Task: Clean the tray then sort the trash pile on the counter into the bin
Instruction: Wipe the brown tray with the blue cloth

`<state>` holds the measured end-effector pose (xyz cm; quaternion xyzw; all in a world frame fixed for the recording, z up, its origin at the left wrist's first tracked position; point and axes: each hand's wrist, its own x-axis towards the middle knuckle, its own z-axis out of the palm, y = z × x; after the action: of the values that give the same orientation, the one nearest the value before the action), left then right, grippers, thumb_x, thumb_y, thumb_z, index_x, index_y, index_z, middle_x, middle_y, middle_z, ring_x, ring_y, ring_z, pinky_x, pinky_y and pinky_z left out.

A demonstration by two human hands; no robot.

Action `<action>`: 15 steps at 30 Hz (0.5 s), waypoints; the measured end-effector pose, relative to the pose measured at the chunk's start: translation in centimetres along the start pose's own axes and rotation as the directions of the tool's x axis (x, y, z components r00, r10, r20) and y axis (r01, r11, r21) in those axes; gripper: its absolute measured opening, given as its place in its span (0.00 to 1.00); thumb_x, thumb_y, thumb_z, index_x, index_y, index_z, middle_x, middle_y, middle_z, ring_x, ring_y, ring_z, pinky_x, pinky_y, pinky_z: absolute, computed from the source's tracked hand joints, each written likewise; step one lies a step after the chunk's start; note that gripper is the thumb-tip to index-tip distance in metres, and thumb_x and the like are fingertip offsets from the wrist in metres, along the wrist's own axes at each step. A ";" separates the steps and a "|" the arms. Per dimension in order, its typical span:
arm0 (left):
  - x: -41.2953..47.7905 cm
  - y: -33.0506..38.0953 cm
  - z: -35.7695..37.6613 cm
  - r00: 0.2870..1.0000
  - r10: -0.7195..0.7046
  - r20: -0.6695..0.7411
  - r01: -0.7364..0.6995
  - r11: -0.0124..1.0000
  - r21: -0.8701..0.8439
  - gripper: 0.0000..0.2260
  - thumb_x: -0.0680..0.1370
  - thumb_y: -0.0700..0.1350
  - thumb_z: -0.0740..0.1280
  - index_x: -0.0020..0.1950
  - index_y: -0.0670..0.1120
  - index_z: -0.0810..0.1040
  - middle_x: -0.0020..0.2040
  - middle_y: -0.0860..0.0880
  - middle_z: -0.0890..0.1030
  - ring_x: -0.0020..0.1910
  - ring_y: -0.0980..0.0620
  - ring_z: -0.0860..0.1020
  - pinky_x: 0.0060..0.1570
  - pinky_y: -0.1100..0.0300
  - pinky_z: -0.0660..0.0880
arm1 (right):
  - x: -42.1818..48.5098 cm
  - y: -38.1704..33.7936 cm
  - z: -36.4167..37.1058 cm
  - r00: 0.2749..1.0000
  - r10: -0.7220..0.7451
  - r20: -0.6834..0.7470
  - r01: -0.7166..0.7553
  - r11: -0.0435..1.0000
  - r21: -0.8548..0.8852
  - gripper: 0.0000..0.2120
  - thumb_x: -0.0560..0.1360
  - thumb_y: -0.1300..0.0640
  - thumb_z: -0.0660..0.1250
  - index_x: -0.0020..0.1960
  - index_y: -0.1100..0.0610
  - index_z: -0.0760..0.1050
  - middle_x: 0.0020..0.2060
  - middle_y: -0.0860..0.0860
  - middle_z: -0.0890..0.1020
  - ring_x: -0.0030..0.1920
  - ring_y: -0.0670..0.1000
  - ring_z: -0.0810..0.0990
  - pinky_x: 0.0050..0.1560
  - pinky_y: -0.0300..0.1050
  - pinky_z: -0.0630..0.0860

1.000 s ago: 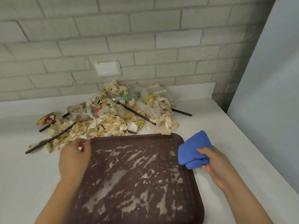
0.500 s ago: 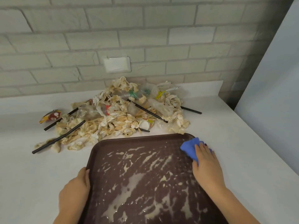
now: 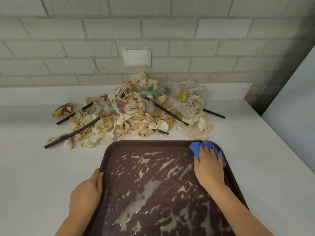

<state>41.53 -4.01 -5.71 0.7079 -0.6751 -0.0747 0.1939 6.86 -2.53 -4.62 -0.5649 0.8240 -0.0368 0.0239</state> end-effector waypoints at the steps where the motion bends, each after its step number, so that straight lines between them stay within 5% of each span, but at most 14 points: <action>1: 0.0 -0.1 0.0 1.000 0.004 0.007 -0.004 1.000 0.003 0.13 0.81 0.52 0.52 0.56 0.50 0.73 0.34 0.46 0.81 0.38 0.44 0.80 0.33 0.56 0.71 | 0.0 -0.5 0.1 1.000 -0.005 0.001 0.005 1.000 0.026 0.25 0.82 0.50 0.49 0.76 0.57 0.54 0.75 0.55 0.59 0.75 0.54 0.56 0.74 0.54 0.49; 15: 0.2 -0.4 -0.1 0.998 0.032 0.061 -0.032 0.999 -0.005 0.13 0.82 0.53 0.50 0.55 0.50 0.72 0.31 0.51 0.76 0.33 0.49 0.77 0.33 0.57 0.70 | -1.0 -11.8 0.6 0.955 -0.285 0.077 0.266 0.945 0.192 0.25 0.82 0.50 0.49 0.77 0.54 0.51 0.77 0.52 0.54 0.76 0.51 0.51 0.75 0.51 0.44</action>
<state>41.98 -4.22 -5.78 0.6940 -0.6918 -0.0946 0.1757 18.29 -5.85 -4.22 -0.6713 0.7278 -0.0848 0.1119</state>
